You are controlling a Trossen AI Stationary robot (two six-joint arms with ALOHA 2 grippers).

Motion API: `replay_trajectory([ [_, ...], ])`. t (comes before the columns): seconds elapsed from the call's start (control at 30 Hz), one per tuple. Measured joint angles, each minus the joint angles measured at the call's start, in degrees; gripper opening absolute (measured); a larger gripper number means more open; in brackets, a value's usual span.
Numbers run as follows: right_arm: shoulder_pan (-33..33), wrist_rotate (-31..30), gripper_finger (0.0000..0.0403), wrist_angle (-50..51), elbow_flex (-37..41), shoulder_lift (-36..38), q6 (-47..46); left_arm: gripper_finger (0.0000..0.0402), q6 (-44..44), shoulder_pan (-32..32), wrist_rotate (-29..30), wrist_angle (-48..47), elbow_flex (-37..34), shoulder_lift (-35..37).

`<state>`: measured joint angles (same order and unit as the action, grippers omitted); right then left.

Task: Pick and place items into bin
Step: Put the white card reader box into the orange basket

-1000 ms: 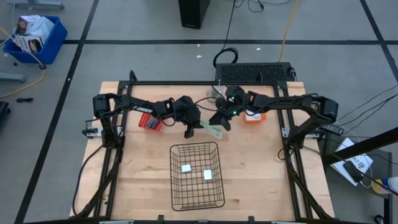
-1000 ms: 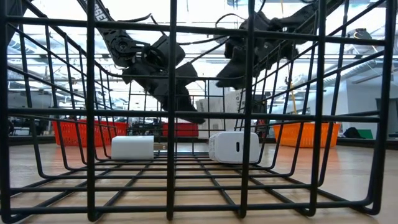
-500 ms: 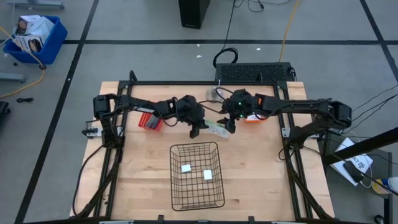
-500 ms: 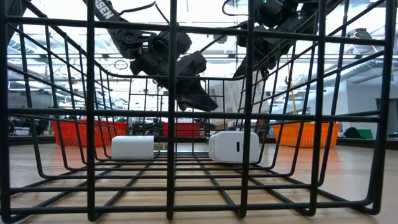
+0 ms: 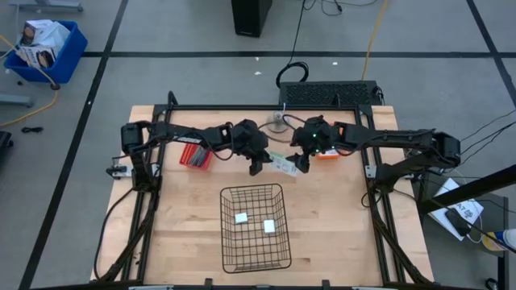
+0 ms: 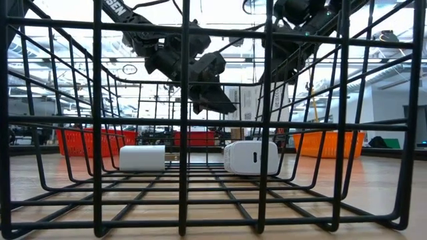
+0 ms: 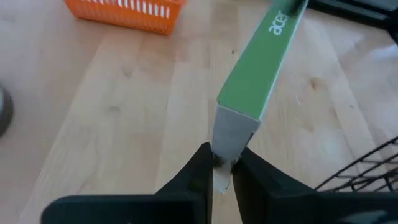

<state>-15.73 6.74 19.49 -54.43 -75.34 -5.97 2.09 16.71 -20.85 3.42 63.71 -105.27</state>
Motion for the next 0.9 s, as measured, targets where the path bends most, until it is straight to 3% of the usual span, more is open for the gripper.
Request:
replay_trajectory([
  [0.3,0.2,1.2,0.0274,-0.1,0.0,4.1,-2.2,0.0045,0.5,1.0,0.5,-0.5,0.2,0.1],
  [0.7,0.3,1.1,0.0271,0.8,0.0,-0.8,-2.3,0.0043,-0.3,0.9,0.0,0.2,0.2,0.1],
  [0.9,0.3,1.0,0.0227,0.4,0.0,-1.3,-3.3,0.0038,-0.5,0.9,0.0,0.2,0.2,0.1],
])
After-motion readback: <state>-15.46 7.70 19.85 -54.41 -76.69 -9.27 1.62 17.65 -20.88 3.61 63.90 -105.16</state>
